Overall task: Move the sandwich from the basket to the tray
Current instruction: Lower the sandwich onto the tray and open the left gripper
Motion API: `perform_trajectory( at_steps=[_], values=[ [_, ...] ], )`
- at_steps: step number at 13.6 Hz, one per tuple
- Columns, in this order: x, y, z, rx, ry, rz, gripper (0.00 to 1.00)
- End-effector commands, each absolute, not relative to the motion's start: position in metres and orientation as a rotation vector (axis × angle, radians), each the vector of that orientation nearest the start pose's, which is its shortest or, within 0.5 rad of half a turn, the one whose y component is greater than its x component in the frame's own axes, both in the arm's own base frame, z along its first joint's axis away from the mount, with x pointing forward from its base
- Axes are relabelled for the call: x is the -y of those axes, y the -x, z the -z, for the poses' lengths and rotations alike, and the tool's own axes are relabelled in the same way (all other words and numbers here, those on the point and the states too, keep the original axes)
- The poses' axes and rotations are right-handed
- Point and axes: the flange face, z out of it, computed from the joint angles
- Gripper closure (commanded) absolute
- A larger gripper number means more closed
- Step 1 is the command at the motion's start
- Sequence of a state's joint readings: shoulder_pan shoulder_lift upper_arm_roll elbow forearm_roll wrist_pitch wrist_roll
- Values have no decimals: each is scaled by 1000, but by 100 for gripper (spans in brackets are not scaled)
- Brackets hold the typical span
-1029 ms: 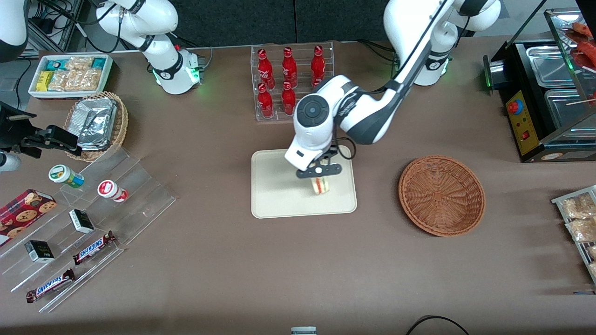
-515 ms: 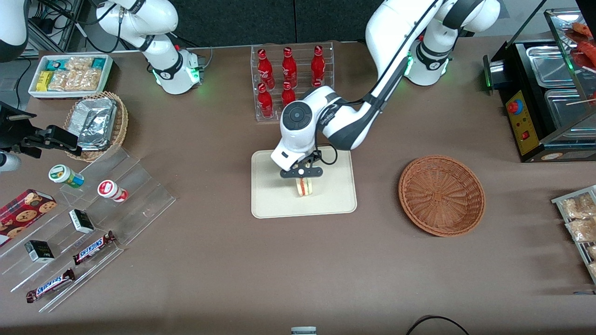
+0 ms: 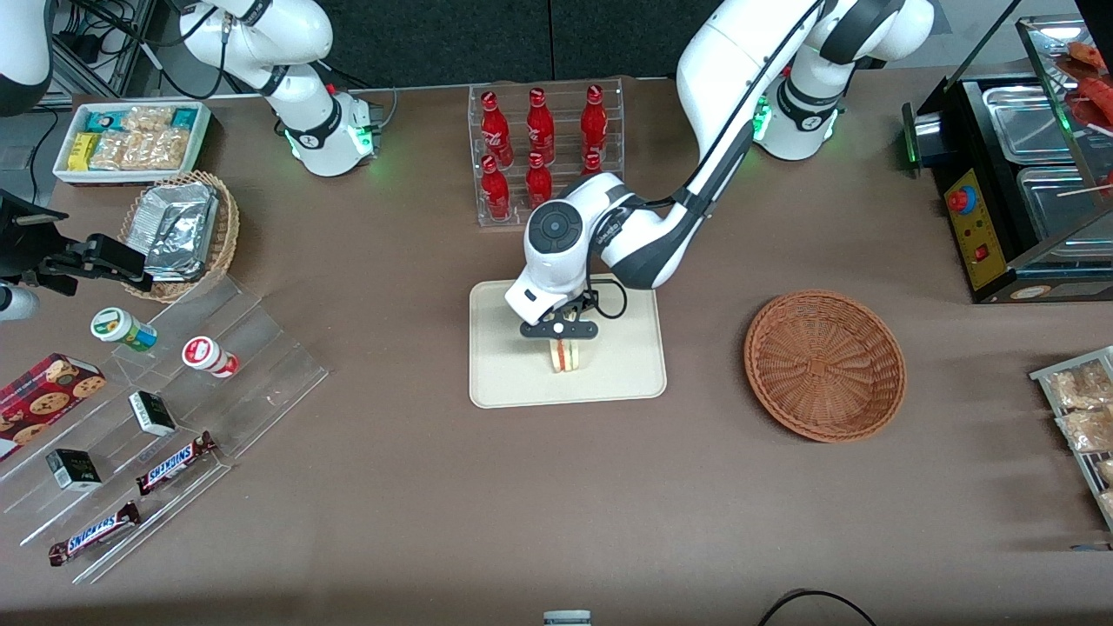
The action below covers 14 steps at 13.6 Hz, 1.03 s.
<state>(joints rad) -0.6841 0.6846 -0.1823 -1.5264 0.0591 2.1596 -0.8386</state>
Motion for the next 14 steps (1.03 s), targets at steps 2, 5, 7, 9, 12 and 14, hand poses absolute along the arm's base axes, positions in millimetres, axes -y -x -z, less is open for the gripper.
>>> perform_trajectory(
  at_steps=[2, 5, 7, 9, 12, 14],
  values=[
    [525, -471, -247, -73, 3139, -116, 100],
    [524, -470, -246, -70, 3133, -124, 39],
    [523, -472, -249, -58, 3137, -124, 1],
    [522, -476, -259, -34, 3145, -117, 1],
    [512, -477, -301, -13, 3096, -176, 1],
    [499, -487, -333, 60, 3138, -194, 1]
  ],
)
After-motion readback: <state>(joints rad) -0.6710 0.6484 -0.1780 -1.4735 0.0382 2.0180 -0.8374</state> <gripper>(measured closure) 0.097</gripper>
